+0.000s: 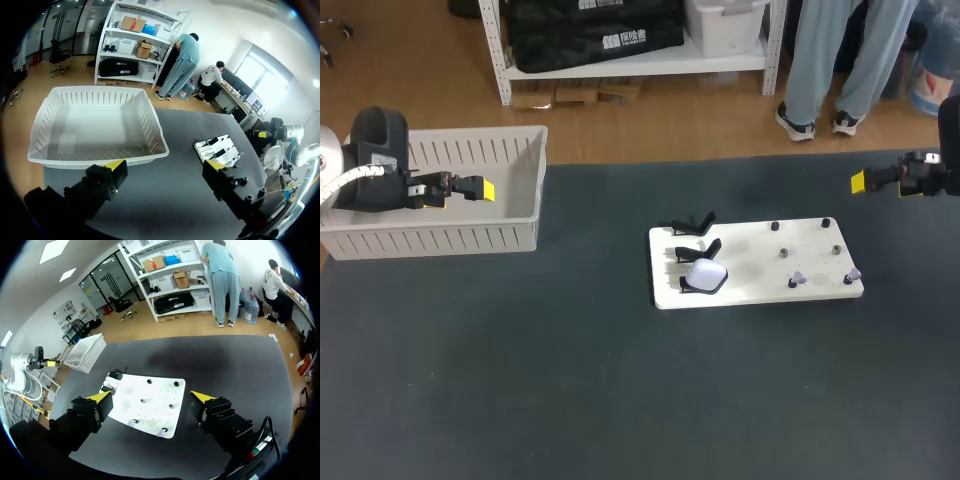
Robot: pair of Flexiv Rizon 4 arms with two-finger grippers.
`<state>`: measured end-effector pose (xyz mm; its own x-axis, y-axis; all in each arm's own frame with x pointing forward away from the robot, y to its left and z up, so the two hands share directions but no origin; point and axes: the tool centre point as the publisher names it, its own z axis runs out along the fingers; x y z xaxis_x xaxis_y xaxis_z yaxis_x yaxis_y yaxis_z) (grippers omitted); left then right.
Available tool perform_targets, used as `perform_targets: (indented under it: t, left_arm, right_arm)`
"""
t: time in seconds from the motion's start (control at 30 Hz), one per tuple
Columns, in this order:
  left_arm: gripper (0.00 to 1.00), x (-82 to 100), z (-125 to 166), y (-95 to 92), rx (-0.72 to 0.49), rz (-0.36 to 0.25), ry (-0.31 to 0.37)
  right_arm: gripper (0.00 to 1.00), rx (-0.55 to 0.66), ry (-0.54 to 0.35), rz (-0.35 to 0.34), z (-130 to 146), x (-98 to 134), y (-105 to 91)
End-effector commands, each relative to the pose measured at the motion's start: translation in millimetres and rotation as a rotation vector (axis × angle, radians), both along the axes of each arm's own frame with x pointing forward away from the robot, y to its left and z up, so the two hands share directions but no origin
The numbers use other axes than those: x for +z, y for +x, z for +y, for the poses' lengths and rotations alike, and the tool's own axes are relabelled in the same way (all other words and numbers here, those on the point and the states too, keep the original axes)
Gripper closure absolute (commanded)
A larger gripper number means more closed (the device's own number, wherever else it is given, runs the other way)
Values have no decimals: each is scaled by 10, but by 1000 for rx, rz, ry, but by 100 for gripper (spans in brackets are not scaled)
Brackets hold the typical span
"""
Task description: Pick up each earbud case from the left stands, insert the matching earbuds, close the lid, and place the case in the box.
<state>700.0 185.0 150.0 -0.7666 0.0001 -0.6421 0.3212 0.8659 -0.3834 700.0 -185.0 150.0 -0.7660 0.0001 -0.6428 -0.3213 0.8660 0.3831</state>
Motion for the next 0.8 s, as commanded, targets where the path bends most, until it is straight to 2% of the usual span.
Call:
perform_targets:
  t: [0.03, 0.77, 0.8]
  left_arm:
    - [0, 0, 0, 0, 0, 0, 0]
    - [0, 0, 0, 0, 0, 0, 0]
    - [0, 25, -18, -4, -41, -37, -18]
  right_arm:
    - [0, 0, 0, 0, 0, 0, 0]
    - [0, 0, 0, 0, 0, 0, 0]
    - [0, 0, 0, 0, 0, 0, 0]
